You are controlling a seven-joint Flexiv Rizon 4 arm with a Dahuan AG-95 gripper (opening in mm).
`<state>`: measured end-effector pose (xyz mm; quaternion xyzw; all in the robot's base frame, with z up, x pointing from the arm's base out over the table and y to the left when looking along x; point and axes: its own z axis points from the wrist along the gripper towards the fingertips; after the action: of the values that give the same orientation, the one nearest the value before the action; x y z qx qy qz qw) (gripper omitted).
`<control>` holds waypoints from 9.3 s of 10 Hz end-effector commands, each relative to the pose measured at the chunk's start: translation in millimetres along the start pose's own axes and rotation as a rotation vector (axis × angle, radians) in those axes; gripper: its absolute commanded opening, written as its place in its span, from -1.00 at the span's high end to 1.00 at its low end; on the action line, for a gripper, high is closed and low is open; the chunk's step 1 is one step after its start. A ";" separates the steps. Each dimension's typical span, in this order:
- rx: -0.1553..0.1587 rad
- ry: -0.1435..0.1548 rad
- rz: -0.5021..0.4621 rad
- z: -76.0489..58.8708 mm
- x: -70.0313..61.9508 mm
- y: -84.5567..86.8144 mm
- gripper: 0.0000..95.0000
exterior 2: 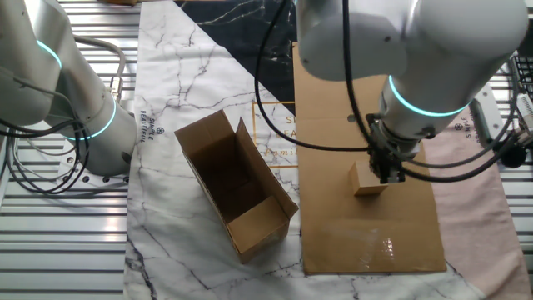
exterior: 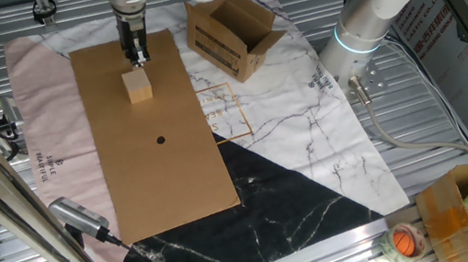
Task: Hold a small block with the gripper and sweep it from left to right on the table
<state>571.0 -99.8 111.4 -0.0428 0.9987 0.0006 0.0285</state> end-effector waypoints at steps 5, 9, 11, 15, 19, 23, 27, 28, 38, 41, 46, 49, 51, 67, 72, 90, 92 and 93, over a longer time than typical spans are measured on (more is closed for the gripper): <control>-0.003 -0.010 0.004 11.1 -2.3 -0.4 1.00; -0.002 -0.008 0.006 10.7 -2.2 -0.3 1.00; -0.005 -0.006 0.012 10.6 -2.1 -0.3 1.00; -0.012 -0.006 0.008 10.7 -2.1 -0.2 0.60; -0.009 -0.011 -0.005 10.7 -2.1 -0.2 -0.20; -0.007 -0.014 -0.009 12.6 -2.4 -0.3 -0.20; -0.006 -0.015 -0.008 17.2 -3.4 0.7 -0.20; -0.007 -0.016 -0.007 17.7 -3.8 1.5 -0.20; -0.016 -0.010 0.036 27.5 -5.0 1.6 -0.60; -0.015 -0.011 0.037 30.1 -5.5 2.5 -0.60; -0.015 -0.012 0.042 35.9 -7.2 6.3 -0.60; -0.014 -0.010 0.042 37.9 -7.4 6.4 -0.60; -0.014 -0.011 0.042 40.2 -7.5 6.3 -0.60; -0.011 -0.006 0.047 57.7 -7.0 6.1 -0.20; -0.012 -0.006 0.047 57.8 -6.6 6.1 -0.20; -0.013 -0.008 0.039 57.6 -6.5 6.1 -0.20; -0.013 -0.007 0.039 57.5 -6.5 6.1 -0.20; -0.012 -0.007 0.039 57.5 -6.5 6.1 -0.20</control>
<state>580.2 -92.8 54.3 -0.0231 0.9992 0.0078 0.0321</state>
